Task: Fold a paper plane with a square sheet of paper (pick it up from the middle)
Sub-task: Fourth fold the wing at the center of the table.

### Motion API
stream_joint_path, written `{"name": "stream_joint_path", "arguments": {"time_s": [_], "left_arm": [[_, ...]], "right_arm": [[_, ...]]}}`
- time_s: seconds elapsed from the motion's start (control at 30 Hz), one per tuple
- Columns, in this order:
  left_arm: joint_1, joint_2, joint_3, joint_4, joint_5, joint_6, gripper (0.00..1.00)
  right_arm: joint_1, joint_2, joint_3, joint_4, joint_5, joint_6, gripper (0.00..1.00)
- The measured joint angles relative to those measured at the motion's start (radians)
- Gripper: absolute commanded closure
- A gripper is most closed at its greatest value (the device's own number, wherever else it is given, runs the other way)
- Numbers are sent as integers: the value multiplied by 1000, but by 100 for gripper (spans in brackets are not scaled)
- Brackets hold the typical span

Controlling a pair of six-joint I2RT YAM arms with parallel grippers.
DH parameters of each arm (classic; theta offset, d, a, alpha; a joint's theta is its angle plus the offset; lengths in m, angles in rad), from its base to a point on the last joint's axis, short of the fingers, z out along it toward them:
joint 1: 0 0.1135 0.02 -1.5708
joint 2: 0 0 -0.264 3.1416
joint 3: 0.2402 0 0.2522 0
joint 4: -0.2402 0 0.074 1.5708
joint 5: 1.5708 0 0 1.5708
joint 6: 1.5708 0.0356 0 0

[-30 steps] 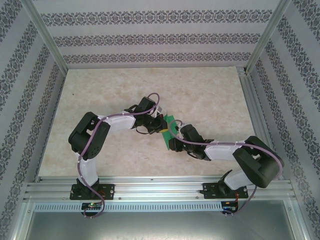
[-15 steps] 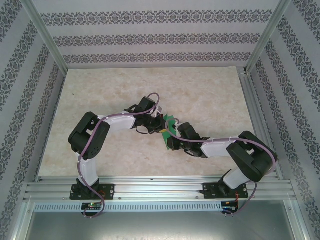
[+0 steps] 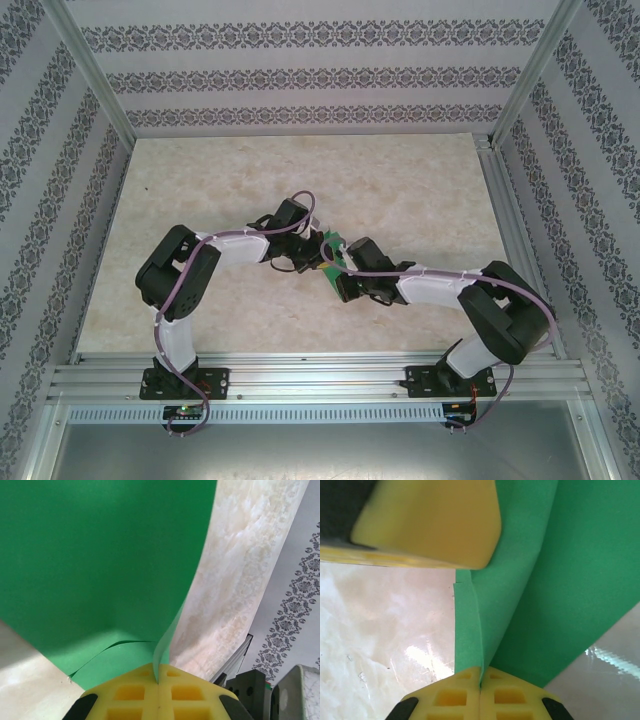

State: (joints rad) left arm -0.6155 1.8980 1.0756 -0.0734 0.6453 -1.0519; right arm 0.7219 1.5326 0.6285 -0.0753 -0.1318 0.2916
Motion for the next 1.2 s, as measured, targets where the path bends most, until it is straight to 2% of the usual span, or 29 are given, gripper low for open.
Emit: {"name": "stream_joint_path", "arguments": {"time_s": [0.2, 0.33, 0.53, 0.83, 0.9, 0.97, 1.2], "left_arm": [[0, 0, -18, 38, -4, -29, 97], [3, 0, -19, 52, -3, -32, 98], [25, 0, -39, 82, 3, -35, 98], [34, 0, -48, 89, 9, -34, 98], [34, 0, -48, 89, 13, -34, 98], [34, 0, -48, 89, 17, -34, 98], [34, 0, -48, 89, 27, -30, 98]], "right_arm": [[52, 6, 47, -85, 69, -29, 81], [91, 6, 48, -101, 115, -21, 79], [121, 12, 59, -116, 167, 4, 83], [135, -5, 77, -142, 222, 31, 75], [134, -16, 77, -143, 223, 32, 76], [133, -17, 78, -146, 225, 31, 82], [133, 3, 84, -158, 213, 32, 83]]}}
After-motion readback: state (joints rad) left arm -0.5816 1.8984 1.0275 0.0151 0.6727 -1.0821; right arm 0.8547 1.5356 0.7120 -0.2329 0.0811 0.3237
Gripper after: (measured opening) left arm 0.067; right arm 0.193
